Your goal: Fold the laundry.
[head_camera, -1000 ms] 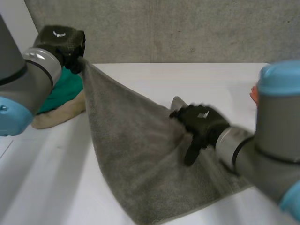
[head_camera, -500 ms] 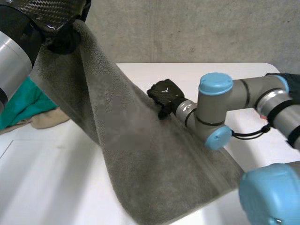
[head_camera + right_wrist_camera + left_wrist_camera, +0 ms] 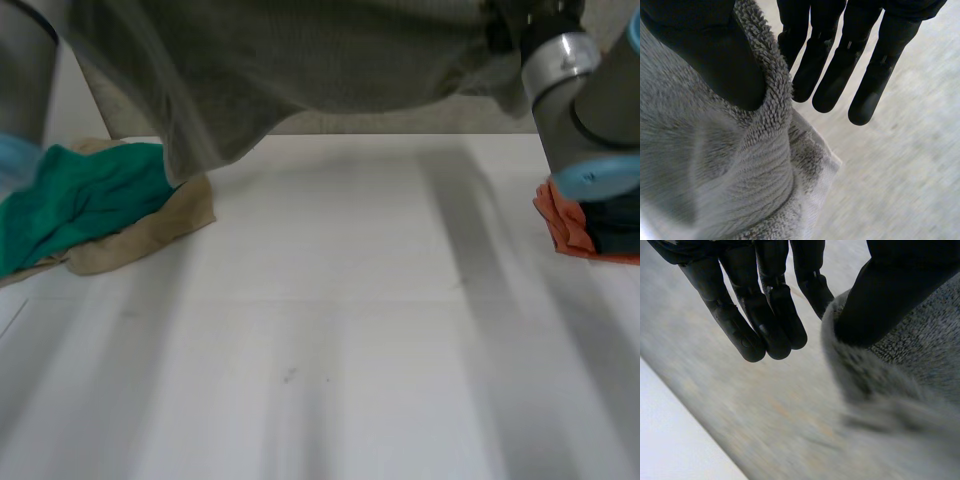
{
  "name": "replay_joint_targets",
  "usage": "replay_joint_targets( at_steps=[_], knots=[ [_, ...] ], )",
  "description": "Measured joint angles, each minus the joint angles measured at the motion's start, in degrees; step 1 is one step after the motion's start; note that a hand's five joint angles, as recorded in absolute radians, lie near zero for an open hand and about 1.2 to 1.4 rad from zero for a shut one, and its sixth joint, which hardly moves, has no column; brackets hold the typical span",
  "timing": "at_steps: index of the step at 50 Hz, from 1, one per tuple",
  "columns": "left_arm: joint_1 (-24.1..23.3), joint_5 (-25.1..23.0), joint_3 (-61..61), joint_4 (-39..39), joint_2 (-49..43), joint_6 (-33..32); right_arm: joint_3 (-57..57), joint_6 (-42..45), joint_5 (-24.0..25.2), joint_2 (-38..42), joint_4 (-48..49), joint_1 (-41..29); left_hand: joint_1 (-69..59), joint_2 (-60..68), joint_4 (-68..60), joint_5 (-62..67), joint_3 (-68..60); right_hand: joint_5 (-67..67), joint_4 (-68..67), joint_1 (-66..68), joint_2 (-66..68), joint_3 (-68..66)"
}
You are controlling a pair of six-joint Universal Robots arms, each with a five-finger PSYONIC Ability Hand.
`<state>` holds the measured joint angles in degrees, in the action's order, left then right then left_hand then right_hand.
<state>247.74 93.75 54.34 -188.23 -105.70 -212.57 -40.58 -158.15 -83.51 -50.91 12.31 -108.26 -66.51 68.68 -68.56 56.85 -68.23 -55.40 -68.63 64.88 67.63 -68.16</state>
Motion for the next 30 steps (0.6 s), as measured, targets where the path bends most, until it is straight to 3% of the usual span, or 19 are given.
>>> replay_joint_targets(
  at_steps=[7, 14, 19, 24, 30],
  knots=[
    [-0.2, -0.9, 16.3, -1.2, -3.0, 2.7, -21.9, -0.7, 4.8, -5.7, -1.3, 2.9, 0.0, 0.0, 0.0, 0.0, 0.0, -0.1, 0.0, 0.0, 0.0, 0.0],
    [0.6, -3.3, 29.7, -8.5, -12.5, 2.6, -35.6, 1.1, 9.3, -3.0, -2.5, 4.9, 0.0, 0.0, 0.0, 0.0, 0.0, 2.8, 6.0, -2.5, -5.3, 5.7],
    [1.6, -4.0, 31.6, -9.6, -18.3, 2.0, -37.7, 5.1, 10.2, -0.6, -5.7, 6.3, 0.0, 0.0, 0.0, 0.0, 0.0, 28.0, 30.4, -27.0, -29.9, 29.8],
    [1.8, -4.5, 30.9, -7.8, -19.3, 1.8, -35.2, 8.7, 10.3, -0.3, -11.7, 7.4, 0.4, -2.6, 2.6, -1.1, 2.2, 35.3, 37.1, -32.8, -36.3, 36.8],
    [2.4, -4.4, 29.9, -6.2, -18.9, 1.6, -28.3, 15.6, 11.1, 1.0, -21.1, 7.9, 26.4, -27.3, 27.0, -25.3, 26.7, 40.3, 42.2, -37.5, -40.9, 40.6]
  ],
)
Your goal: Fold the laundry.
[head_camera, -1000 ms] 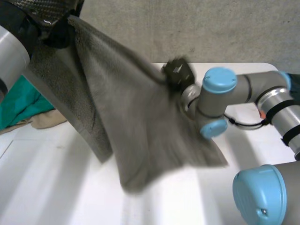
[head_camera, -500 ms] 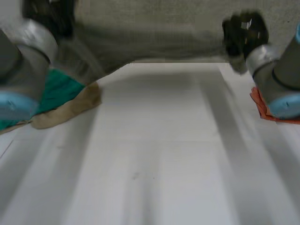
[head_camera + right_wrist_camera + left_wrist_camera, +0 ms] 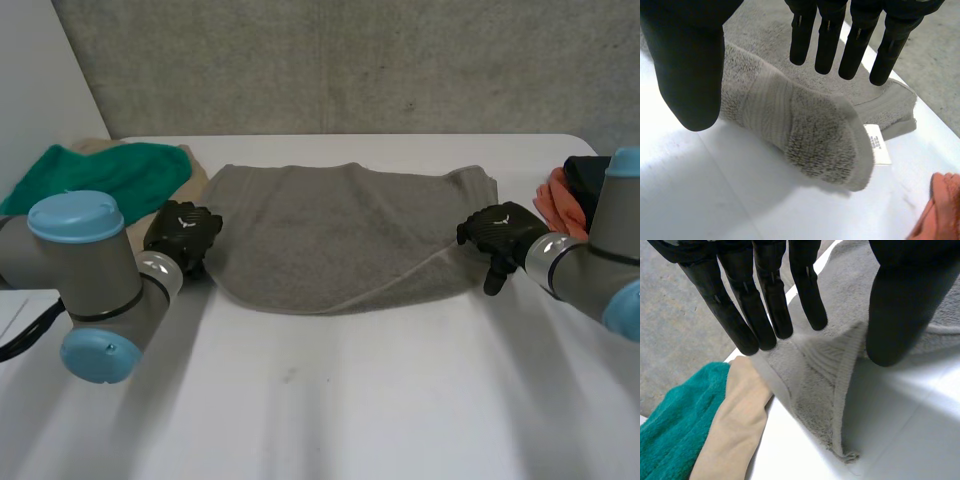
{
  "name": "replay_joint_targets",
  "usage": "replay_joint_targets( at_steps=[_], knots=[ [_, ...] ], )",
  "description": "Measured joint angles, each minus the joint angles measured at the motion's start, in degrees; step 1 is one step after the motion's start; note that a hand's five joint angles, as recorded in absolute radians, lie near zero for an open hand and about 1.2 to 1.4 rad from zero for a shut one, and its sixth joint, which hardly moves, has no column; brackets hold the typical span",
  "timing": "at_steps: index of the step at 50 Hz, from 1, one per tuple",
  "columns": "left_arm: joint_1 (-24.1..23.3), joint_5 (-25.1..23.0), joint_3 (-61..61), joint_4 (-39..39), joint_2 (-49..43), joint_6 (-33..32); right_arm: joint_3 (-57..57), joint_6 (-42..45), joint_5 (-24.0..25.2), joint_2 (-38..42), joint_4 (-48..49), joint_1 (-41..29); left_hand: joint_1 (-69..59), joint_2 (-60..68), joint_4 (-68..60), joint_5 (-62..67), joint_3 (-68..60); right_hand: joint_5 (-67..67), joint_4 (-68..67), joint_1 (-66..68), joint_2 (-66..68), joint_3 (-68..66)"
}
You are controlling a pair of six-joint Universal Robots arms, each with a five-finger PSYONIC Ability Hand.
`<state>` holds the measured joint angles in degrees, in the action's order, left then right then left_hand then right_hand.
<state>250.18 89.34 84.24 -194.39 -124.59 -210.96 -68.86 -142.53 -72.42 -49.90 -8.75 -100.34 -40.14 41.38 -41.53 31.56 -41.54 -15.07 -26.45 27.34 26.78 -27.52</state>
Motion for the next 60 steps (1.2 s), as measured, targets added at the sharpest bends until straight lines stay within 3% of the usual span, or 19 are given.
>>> replay_joint_targets(
  at_steps=[6, 12, 20, 30, 34, 38, 39, 42, 47, 51, 56, 60],
  knots=[
    [1.1, 0.3, -0.3, 0.2, -0.3, -0.2, 6.4, 8.6, 1.0, 2.7, -5.2, 0.3, 7.2, -8.3, 8.7, -9.0, 8.4, 0.7, 0.7, -0.3, -0.2, 0.5],
    [2.1, 0.8, -0.5, 0.3, -0.9, -0.3, 12.0, 12.6, 3.0, 6.2, -4.0, 0.2, 16.7, -18.0, 18.8, -19.1, 18.2, 0.7, 0.7, -0.3, -0.2, 0.5],
    [3.7, 1.2, -0.6, 0.9, -1.4, -1.1, 22.2, 13.6, 6.9, 12.8, -3.5, 0.0, 17.0, -19.1, 19.6, -20.3, 19.0, 0.6, 0.7, -0.3, -0.2, 0.5],
    [6.4, -0.4, -1.0, 1.2, -2.6, -3.4, 39.2, 15.2, 7.1, 23.8, -13.4, -0.2, 17.0, -19.2, 19.6, -20.3, 19.0, -3.2, -1.2, 0.1, 0.2, 0.1],
    [6.6, -1.7, -1.4, 1.3, -3.2, -3.3, 44.6, 15.9, 5.8, 27.5, -15.5, -0.1, 17.0, -19.2, 19.5, -20.3, 19.0, -9.1, -8.0, 7.0, 7.7, -6.9],
    [6.6, -2.7, -2.0, 1.8, -3.7, -2.8, 46.8, 16.0, 5.1, 29.0, -16.5, 0.0, 16.8, -18.7, 19.0, -18.8, 18.6, -23.8, -22.9, 23.1, 23.9, -22.0],
    [6.5, -3.0, -2.3, 2.2, -3.9, -2.4, 47.0, 16.0, 4.9, 29.1, -17.0, 0.0, 15.3, -16.9, 17.0, -16.7, 16.8, -33.0, -32.0, 32.0, 32.3, -31.1],
    [6.5, -3.4, -3.1, 3.2, -4.3, -1.7, 46.6, 15.9, 4.7, 28.6, -18.2, 0.2, 9.2, -11.0, 10.9, -10.9, 11.1, -42.1, -41.2, 38.4, 40.6, -39.8],
    [6.4, -4.3, -5.0, 6.0, -5.1, 0.2, 42.7, 15.6, 4.4, 24.3, -20.9, 1.1, -12.5, 9.7, -9.0, 8.6, -8.8, -42.3, -41.9, 38.4, 40.6, -40.3],
    [6.2, -5.2, -6.6, 8.6, -5.6, 2.2, 35.1, 15.5, 4.0, 17.7, -23.1, 2.7, -22.8, 21.6, -21.1, 20.7, -21.1, -42.3, -41.9, 38.4, 40.6, -40.3],
    [6.0, -6.3, -7.7, 10.8, -5.8, 4.4, 24.9, 15.6, 3.8, 10.0, -23.2, 4.7, -23.7, 23.5, -23.2, 22.9, -22.9, -41.8, -41.1, 38.1, 40.0, -39.6],
    [5.7, -6.7, -7.9, 11.7, -5.3, 5.4, 18.5, 14.3, 4.1, 5.7, -17.4, 5.7, -5.1, 6.0, -5.9, 5.9, -6.0, -25.8, -24.0, 22.7, 23.1, -22.7]
  ],
)
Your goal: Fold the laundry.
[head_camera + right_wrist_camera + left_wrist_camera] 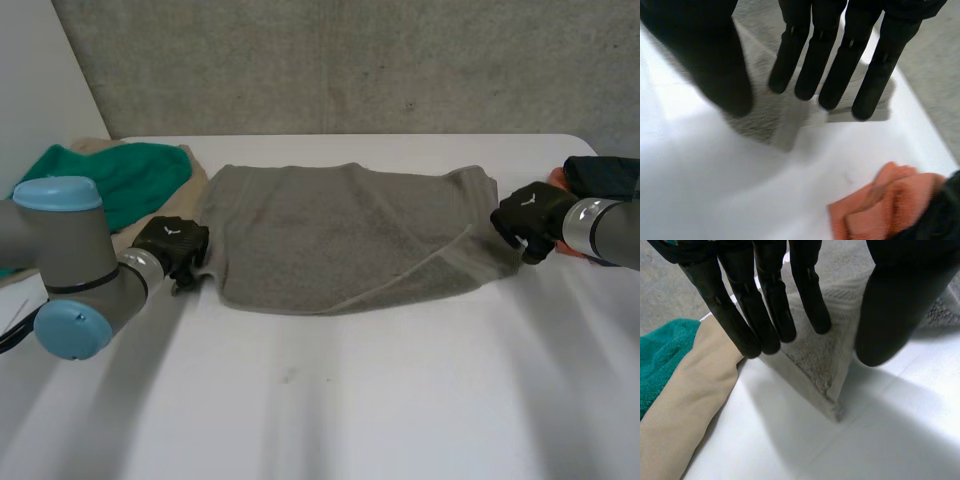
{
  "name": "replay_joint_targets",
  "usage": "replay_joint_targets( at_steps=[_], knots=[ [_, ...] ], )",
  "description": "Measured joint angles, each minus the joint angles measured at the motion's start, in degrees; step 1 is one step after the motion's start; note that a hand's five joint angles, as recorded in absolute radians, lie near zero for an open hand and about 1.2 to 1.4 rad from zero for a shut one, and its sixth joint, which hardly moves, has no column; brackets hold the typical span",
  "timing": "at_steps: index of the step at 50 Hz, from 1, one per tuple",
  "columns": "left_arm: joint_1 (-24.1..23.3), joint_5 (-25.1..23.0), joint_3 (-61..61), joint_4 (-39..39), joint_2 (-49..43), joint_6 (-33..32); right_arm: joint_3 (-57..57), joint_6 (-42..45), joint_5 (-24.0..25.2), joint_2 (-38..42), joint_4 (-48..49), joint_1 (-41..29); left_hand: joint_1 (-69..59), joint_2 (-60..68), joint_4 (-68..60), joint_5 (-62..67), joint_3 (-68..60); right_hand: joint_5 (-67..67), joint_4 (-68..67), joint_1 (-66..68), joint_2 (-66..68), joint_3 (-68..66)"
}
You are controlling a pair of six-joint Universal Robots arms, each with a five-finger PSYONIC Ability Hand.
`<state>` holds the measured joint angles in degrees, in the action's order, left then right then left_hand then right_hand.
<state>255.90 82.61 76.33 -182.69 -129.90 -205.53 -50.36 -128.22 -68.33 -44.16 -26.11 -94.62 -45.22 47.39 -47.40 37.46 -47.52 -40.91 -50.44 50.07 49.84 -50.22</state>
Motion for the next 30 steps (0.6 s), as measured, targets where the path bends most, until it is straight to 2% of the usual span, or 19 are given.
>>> replay_joint_targets(
  at_steps=[1, 2, 5, 10, 21, 25, 28, 30],
  knots=[
    [0.0, 0.0, 0.0, 0.1, 0.1, 0.1, -0.6, -0.4, 0.1, -0.3, 1.3, 0.0, 2.8, -3.1, 3.1, -3.1, 3.0, 3.1, 2.3, -2.4, -2.4, 2.3],
    [-0.1, 0.1, 0.1, 0.2, 0.5, 0.2, -1.3, -1.7, 0.2, -0.6, 4.4, -0.1, 6.5, -7.5, 7.6, -7.6, 7.4, 16.3, 14.9, -15.8, -15.0, 14.8],
    [-0.2, 0.7, 0.2, 0.3, 1.0, 0.3, -0.5, -3.7, 0.4, 0.4, 8.4, -0.6, 13.8, -14.8, 15.1, -15.3, 14.9, 24.7, 23.3, -23.0, -23.1, 23.0],
    [-0.7, 2.2, 0.3, 0.3, 1.2, 0.2, 5.9, -5.6, 1.2, 5.3, 9.6, -1.8, 17.0, -19.3, 19.8, -20.1, 19.3, 27.3, 25.7, -24.4, -24.4, 24.3],
    [-2.7, 3.6, -1.1, 0.5, -0.1, 0.1, 26.3, -4.5, 2.8, 19.4, -0.4, -3.2, 17.2, -19.6, 20.2, -20.6, 19.8, 27.3, 25.7, -24.4, -24.4, 24.3],
    [-3.5, 4.3, -1.7, 0.6, -0.6, 0.1, 31.5, -3.7, 2.9, 23.3, -2.0, -3.7, 13.9, -16.4, 16.1, -16.1, 16.6, 27.1, 25.7, -24.4, -24.3, 24.3],
    [-3.7, 4.9, -1.9, 0.6, -0.8, 0.1, 33.2, -3.5, 3.0, 24.9, -2.1, -4.0, -0.3, -3.3, 3.8, -4.1, 4.2, 24.0, 23.6, -23.0, -23.0, 23.1],
    [-3.8, 5.4, -2.1, 0.5, -0.8, 0.1, 34.1, -3.5, 3.2, 25.9, -2.0, -4.2, -10.1, 6.3, -5.7, 5.3, -5.4, 16.2, 16.0, -15.0, -15.3, 15.8]
  ],
)
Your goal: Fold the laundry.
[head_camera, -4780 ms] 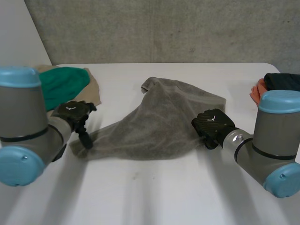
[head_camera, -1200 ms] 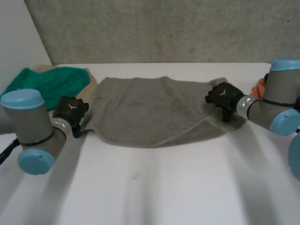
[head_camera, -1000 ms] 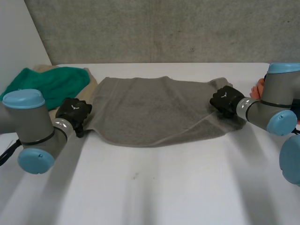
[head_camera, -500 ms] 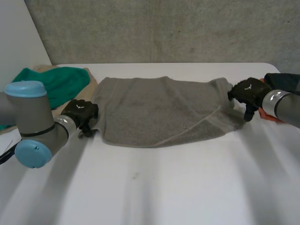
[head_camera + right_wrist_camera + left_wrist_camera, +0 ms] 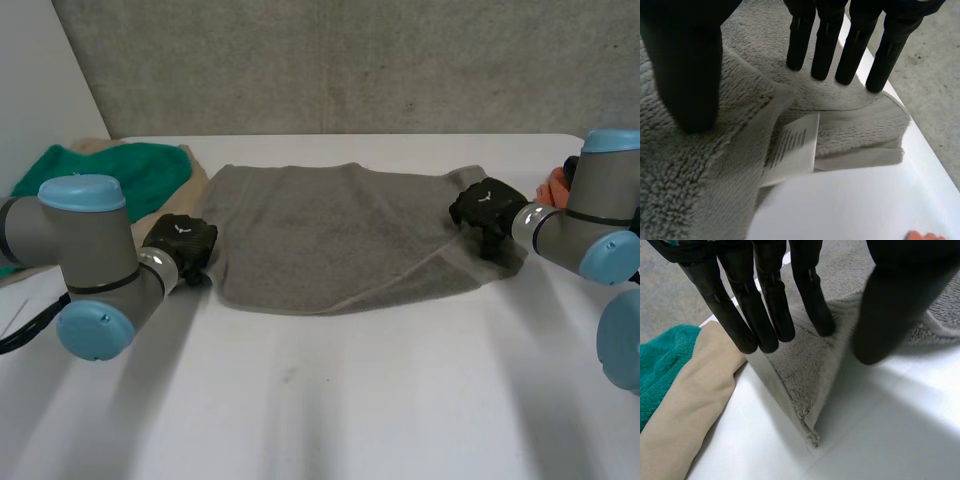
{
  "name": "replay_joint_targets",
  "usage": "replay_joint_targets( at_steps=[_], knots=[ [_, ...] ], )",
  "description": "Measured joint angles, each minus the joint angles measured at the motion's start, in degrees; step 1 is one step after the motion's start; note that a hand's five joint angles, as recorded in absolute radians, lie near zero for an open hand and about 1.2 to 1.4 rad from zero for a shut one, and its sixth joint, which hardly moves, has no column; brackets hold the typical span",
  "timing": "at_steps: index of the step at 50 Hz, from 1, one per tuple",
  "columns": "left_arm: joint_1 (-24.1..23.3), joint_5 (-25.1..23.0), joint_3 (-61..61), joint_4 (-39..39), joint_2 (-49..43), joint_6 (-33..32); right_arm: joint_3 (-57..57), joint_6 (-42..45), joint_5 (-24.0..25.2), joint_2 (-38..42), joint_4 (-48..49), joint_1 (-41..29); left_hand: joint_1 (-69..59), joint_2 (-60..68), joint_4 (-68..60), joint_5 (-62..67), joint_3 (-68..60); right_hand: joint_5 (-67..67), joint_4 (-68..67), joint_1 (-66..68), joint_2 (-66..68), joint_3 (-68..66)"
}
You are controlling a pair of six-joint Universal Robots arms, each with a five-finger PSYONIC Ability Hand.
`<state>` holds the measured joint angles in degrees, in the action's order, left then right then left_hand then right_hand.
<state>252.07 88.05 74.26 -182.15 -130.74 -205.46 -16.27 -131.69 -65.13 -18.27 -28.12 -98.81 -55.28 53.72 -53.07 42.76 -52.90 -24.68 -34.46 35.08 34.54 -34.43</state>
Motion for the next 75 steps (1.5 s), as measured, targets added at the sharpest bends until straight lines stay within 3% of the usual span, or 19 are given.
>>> replay_joint_targets(
  at_steps=[3, 5, 13, 18, 23, 28, 34, 44, 46, 48, 53, 65, 75],
  knots=[
    [0.0, 0.5, -0.1, 0.0, 0.0, -0.2, 0.5, 0.0, 0.3, 0.8, 0.0, -0.2, -10.9, 11.8, -12.5, 12.4, -12.3, -19.3, -19.8, 20.8, 21.6, -21.1],
    [0.1, 0.7, 0.0, 0.0, 0.2, -0.4, 0.4, -0.1, 0.2, 0.6, -0.4, -0.1, -11.1, 14.2, -14.8, 14.1, -14.5, -30.8, -31.7, 29.8, 32.2, -31.7],
    [0.6, 1.4, 1.5, 1.8, 4.2, -2.2, -5.1, -1.2, -2.5, -6.9, -4.3, 1.6, -11.1, 14.7, -15.2, 14.2, -15.1, -32.0, -33.9, 29.8, 32.9, -33.4],
    [1.1, 1.6, 4.3, 4.2, 9.1, -4.4, -16.7, 0.2, -3.2, -17.4, -9.8, 4.8, -11.1, 14.7, -15.2, 14.2, -15.1, -32.3, -33.9, 29.8, 32.9, -33.4],
    [1.5, 1.7, 7.8, 6.4, 13.7, -7.6, -29.4, 7.1, -3.4, -26.0, -14.8, 7.7, -11.1, 14.7, -15.3, 14.2, -15.1, -32.5, -33.9, 29.8, 32.9, -33.4],
    [1.9, 1.6, 12.1, 10.3, 17.5, -11.9, -44.6, 19.8, -5.6, -34.5, -21.1, 11.2, -11.1, 14.7, -15.3, 14.2, -15.1, -33.3, -34.0, 30.1, 32.9, -33.5],
    [1.2, 1.7, 15.3, 16.4, 18.3, -14.6, -53.4, 21.7, -6.2, -39.5, -22.1, 13.2, -11.1, 14.7, -15.3, 14.2, -15.1, -33.3, -34.0, 30.1, 32.9, -33.5],
    [-1.6, 2.3, 10.9, 20.4, 16.4, -14.9, -57.9, 13.7, -3.9, -40.4, -13.0, 13.6, -11.1, 14.7, -15.3, 14.2, -15.1, -32.7, -33.3, 30.1, 32.5, -33.0],
    [-1.9, 2.4, 8.9, 20.1, 15.9, -14.7, -58.3, 11.0, -3.8, -40.4, -10.8, 13.3, -11.1, 14.7, -15.3, 14.2, -15.1, -25.9, -26.2, 24.7, 25.7, -26.0],
    [-2.1, 2.5, 6.4, 19.4, 15.3, -14.3, -59.3, 7.3, -3.6, -40.7, -8.1, 12.8, -11.1, 14.7, -15.3, 14.2, -15.1, -10.3, -11.0, 8.9, 9.3, -10.7],
    [-2.2, 2.7, 0.9, 17.6, 13.6, -13.3, -63.7, 0.8, -2.3, -42.5, -1.0, 11.8, -11.1, 14.7, -15.3, 14.2, -15.1, 2.8, 1.4, -1.8, -1.7, 1.6],
    [-2.1, 3.5, -12.2, 15.7, 6.6, -10.0, -78.2, -3.0, 5.0, -45.5, 21.7, 11.6, -11.1, 14.7, -15.3, 14.2, -15.1, 4.8, 3.1, -3.0, -3.2, 3.0],
    [-2.0, 5.0, -18.7, 17.5, 2.0, -7.4, -80.8, -3.9, 6.0, -42.2, 31.1, 11.7, -11.1, 14.7, -15.3, 14.2, -15.1, 5.8, 4.5, -4.3, -4.7, 4.4]
  ],
)
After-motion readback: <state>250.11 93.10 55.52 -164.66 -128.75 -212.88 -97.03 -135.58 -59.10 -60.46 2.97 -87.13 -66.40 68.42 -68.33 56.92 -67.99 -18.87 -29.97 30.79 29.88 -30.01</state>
